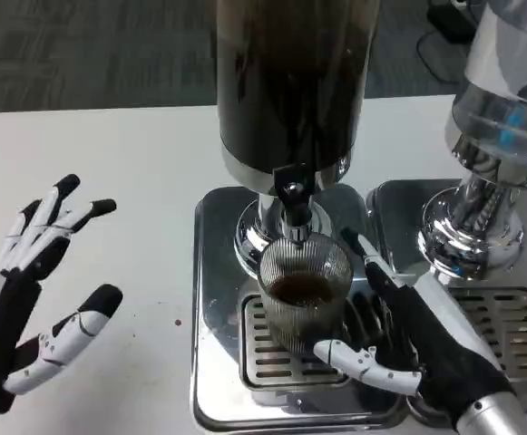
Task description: Grasp the cup under the faucet to collect the drink, then remove the cup.
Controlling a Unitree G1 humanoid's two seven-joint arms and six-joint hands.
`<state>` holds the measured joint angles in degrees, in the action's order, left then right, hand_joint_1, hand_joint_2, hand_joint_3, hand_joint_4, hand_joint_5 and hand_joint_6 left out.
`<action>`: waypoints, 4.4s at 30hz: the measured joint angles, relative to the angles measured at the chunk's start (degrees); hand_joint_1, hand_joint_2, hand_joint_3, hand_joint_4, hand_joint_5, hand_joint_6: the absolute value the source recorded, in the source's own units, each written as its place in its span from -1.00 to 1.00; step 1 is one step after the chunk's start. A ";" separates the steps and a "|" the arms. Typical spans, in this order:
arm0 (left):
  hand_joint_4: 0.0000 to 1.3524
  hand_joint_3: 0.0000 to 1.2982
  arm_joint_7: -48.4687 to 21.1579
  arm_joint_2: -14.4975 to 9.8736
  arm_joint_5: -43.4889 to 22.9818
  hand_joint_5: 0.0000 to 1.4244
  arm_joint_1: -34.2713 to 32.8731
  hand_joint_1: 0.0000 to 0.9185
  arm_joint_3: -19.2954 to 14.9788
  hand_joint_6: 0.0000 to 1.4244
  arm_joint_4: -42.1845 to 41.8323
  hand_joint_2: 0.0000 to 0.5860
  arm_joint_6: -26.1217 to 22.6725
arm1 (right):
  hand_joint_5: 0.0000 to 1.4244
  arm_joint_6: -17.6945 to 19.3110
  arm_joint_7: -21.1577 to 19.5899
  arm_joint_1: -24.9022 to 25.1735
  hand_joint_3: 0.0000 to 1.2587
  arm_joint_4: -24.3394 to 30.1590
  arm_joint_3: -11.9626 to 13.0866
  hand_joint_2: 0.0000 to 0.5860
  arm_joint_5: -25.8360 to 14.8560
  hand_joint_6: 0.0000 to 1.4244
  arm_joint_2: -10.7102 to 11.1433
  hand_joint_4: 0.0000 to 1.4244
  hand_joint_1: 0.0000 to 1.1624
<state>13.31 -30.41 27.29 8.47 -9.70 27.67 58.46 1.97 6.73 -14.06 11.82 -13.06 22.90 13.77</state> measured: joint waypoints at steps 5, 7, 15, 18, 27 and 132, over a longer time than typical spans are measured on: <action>-1.00 -0.66 0.42 0.01 0.02 -0.73 0.35 -1.00 0.45 -1.00 1.76 -0.28 -1.01 | -1.00 -0.01 0.44 0.32 -1.00 -0.04 -0.71 -0.39 -0.45 -1.00 -0.02 -1.00 -0.11; -1.00 -0.65 0.45 0.01 0.01 -0.72 0.57 -1.00 0.76 -0.99 2.07 -0.27 -1.11 | -1.00 0.02 0.39 0.32 -1.00 -0.07 -0.69 -0.40 -0.75 -1.00 -0.23 -1.00 -0.11; -1.00 -0.61 0.49 0.01 -0.03 -0.69 1.23 -1.00 1.41 -0.99 2.08 -0.24 -1.73 | -1.00 1.13 -0.97 1.75 -1.00 -1.93 -1.21 -0.40 -0.72 -1.00 -1.86 -1.00 -0.08; -1.00 -0.59 0.57 0.01 -0.20 -0.68 1.47 -1.00 1.40 -0.99 2.08 -0.25 -2.10 | -1.00 1.41 -1.71 2.15 -1.00 -3.07 -1.41 -0.41 -0.59 -1.00 -2.06 -1.00 0.01; -0.99 -0.57 0.79 0.02 -1.51 -0.67 2.71 -1.00 1.37 -0.99 1.62 -0.25 -2.92 | -1.00 2.49 -3.21 3.26 -1.00 -5.06 -2.21 -0.46 -0.30 -0.93 -2.44 -1.00 0.12; -0.88 -0.40 -0.72 -0.27 -4.37 -0.66 4.05 -1.00 1.98 -0.97 -1.08 -0.21 -6.02 | 0.24 20.93 -25.48 1.47 -0.20 -16.10 -1.02 -0.57 6.57 0.81 -8.48 -0.16 0.65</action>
<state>12.59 -30.67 22.91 12.53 -7.72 26.59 52.44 22.90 -18.76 -12.59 -4.28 -14.08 29.46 5.28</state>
